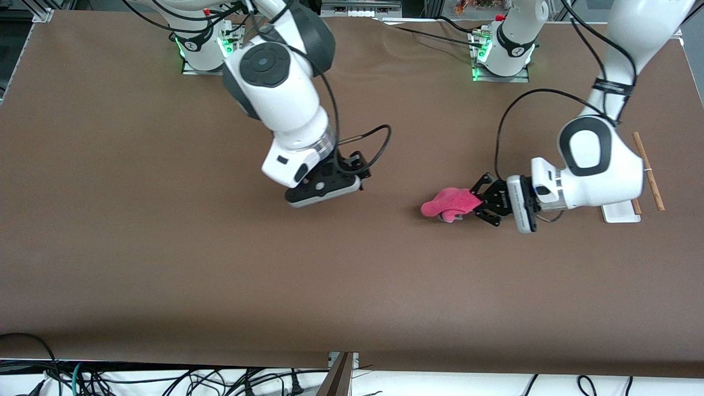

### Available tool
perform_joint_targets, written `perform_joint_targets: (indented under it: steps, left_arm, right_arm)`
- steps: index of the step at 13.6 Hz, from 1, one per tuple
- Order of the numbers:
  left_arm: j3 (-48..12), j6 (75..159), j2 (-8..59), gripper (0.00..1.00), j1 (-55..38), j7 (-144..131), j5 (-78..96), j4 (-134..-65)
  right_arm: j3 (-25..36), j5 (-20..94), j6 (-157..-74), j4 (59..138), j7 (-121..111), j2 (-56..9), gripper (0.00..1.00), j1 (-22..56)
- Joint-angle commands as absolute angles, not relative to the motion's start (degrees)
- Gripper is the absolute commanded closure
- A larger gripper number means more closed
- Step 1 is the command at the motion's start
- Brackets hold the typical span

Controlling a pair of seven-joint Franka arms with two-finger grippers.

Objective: Pass towel and hang on rack
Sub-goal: 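Open the right gripper while the left gripper carries the towel away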

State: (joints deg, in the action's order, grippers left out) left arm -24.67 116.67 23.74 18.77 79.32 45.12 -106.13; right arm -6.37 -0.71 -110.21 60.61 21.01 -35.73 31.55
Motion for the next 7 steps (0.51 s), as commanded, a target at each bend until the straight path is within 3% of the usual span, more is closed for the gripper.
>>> perform_joint_targets:
  steps: [1,4,7]
  left_arm:
    - [-25.0,107.9,23.8,1.00,23.1,70.6,33.7,-102.7]
    - [-25.0,100.6,23.7,1.00,29.4,66.4,20.2,-99.9]
    - [-23.6,98.6,24.5,1.00,36.9,66.1,11.9,-99.5]
  right_arm:
    - [-2.3,-1.1,-105.8,60.6,13.8,-34.1,0.00,31.1]
    - [2.9,-1.1,-103.0,60.6,12.7,-32.7,0.00,30.7]
    - [8.8,-0.7,-102.9,60.9,11.6,-31.2,0.00,30.5]
